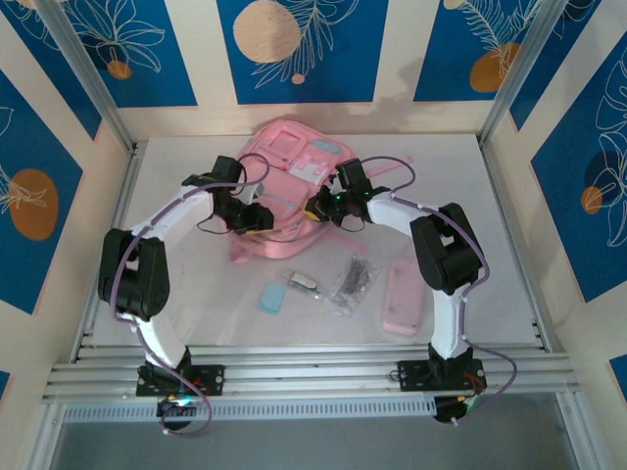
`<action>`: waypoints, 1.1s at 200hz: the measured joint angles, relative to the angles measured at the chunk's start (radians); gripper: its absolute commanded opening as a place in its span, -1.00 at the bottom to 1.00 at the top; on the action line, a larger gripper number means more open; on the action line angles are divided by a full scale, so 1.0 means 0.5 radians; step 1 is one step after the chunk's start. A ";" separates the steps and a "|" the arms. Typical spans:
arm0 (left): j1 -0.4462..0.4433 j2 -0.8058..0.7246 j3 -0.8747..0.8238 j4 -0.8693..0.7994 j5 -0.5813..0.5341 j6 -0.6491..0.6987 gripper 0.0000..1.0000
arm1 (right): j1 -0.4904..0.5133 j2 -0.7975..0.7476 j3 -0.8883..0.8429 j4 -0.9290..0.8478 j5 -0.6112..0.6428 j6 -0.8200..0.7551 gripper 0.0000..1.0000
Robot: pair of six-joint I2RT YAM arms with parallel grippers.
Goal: Pack the student bag
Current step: Unzip the student bag at the top-center of the table.
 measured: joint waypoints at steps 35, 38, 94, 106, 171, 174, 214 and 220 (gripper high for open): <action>-0.007 -0.017 -0.023 0.249 0.110 -0.091 -0.01 | 0.005 0.003 0.013 -0.012 -0.008 0.000 -1.00; -0.008 -0.011 -0.028 0.263 0.119 -0.097 -0.02 | 0.005 0.003 0.013 -0.012 -0.007 0.000 -1.00; -0.071 0.070 -0.188 0.472 0.159 -0.212 -0.10 | 0.014 0.008 0.015 -0.012 -0.007 0.001 -1.00; -0.088 0.077 -0.195 0.496 0.164 -0.245 -0.11 | 0.014 0.014 0.015 -0.012 -0.007 0.001 -1.00; -0.232 0.080 -0.249 0.526 0.156 -0.317 -0.13 | 0.014 0.018 0.015 -0.014 -0.014 0.002 -1.00; -0.232 0.080 -0.250 0.529 0.155 -0.323 -0.13 | 0.014 0.018 0.016 -0.014 -0.014 0.001 -1.00; -0.233 0.111 -0.248 0.568 0.149 -0.388 -0.29 | 0.014 0.018 0.016 -0.013 -0.012 0.002 -1.00; -0.233 0.130 -0.241 0.574 0.145 -0.400 -0.35 | 0.014 0.018 0.016 -0.013 -0.011 0.002 -1.00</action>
